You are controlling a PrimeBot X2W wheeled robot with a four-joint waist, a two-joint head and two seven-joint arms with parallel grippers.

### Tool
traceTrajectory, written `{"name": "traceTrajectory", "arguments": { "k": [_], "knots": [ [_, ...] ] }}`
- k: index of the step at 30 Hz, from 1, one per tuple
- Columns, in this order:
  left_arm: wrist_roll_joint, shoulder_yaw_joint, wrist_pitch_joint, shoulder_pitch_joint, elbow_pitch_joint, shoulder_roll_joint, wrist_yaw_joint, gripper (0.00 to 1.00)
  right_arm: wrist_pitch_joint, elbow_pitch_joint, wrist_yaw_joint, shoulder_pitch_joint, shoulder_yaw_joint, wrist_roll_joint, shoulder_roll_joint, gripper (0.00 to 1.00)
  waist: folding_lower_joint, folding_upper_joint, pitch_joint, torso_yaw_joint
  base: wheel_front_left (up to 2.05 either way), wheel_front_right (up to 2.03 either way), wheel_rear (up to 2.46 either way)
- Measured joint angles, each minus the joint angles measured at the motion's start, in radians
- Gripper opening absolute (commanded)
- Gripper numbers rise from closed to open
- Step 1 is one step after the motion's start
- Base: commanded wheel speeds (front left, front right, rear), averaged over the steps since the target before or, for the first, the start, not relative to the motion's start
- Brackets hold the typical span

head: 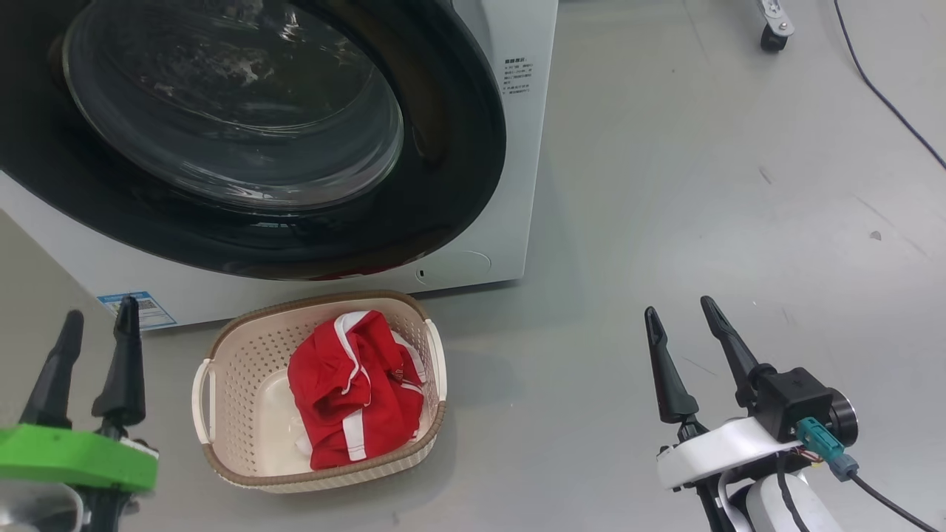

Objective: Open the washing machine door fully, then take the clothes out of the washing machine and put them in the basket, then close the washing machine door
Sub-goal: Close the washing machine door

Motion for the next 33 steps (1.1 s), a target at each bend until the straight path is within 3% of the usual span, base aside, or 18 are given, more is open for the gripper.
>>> {"name": "traceTrajectory", "arguments": {
  "k": [6,13,17,33],
  "knots": [
    [0.206,-0.038,-0.112,0.074,0.029,0.011,0.002,1.00,0.000,0.004,0.000,0.017,-0.012,-0.022,-0.004,1.00,0.0000,0.0000,-0.021,0.008,0.00,0.00,0.00],
    [0.346,-0.091,-0.190,0.130,0.054,0.001,0.065,1.00,0.000,0.021,0.000,0.060,-0.014,-0.030,-0.003,1.00,0.0000,0.0000,-0.050,0.021,0.00,0.00,0.00],
    [0.377,-0.115,-0.221,0.163,0.069,-0.019,0.097,1.00,0.000,0.029,0.001,0.073,-0.012,-0.037,-0.002,1.00,0.0000,0.0000,-0.063,0.026,0.00,0.00,0.00],
    [0.426,-0.179,-0.263,0.207,0.103,-0.069,0.152,1.00,0.000,0.044,0.002,0.109,-0.023,-0.038,-0.001,1.00,0.0000,0.0000,-0.097,0.039,0.00,0.00,0.00]
  ]
}}
